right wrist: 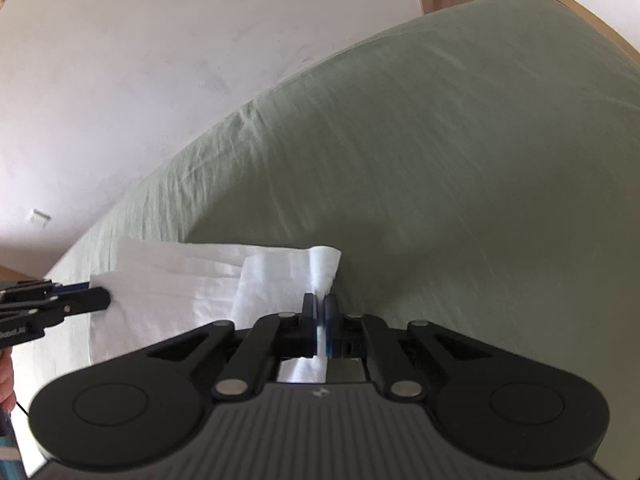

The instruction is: Fold clothes

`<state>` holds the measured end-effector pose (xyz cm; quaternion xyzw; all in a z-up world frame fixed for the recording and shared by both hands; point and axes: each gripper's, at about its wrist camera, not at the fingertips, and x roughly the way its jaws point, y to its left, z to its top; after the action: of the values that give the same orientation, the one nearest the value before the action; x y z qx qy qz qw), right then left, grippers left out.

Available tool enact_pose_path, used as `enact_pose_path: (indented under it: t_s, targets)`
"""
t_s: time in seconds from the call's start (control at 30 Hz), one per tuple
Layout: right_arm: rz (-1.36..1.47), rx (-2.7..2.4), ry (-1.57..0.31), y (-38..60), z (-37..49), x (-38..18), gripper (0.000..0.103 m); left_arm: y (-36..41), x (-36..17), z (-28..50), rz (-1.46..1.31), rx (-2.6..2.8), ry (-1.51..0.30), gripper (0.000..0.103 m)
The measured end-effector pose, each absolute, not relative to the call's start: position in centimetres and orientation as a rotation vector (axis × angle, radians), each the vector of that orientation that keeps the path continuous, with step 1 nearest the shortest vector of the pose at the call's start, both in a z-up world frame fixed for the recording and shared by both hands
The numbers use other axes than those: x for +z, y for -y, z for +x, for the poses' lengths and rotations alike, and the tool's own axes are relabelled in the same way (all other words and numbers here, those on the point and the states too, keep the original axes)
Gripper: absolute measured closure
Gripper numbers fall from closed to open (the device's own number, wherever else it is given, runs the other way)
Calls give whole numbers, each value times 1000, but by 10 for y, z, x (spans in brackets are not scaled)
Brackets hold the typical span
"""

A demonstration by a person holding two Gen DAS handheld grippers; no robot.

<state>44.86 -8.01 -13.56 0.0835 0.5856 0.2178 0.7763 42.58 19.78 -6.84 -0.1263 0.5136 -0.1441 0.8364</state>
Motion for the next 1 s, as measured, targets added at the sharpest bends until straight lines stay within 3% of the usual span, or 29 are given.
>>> enact_pose_path:
  t_s: [0.4,0.67,0.7,0.77,0.8,0.83,1.0]
  targets:
    - [244,426,-1262,99,451,-135,101,-185,-73,442,-239,-259,-1003,95]
    - [261,318,-1263,124,448,-147,98,-179,-119,447,-259,-175,-985,95]
    - [270,328,-1254,127,447,-145,94,-179,-119,446,-268,-177,-976,95]
    - [291,351,-1223,131,446,-139,74,-180,-114,442,-288,-216,-945,95]
    - [302,364,-1205,133,445,-135,54,-181,-112,442,-284,-219,-946,95]
    - [304,370,-1194,133,445,-133,43,-183,-110,443,-285,-225,-949,95]
    - [258,391,-1188,108,446,-134,43,-184,-102,441,-281,-234,-939,95]
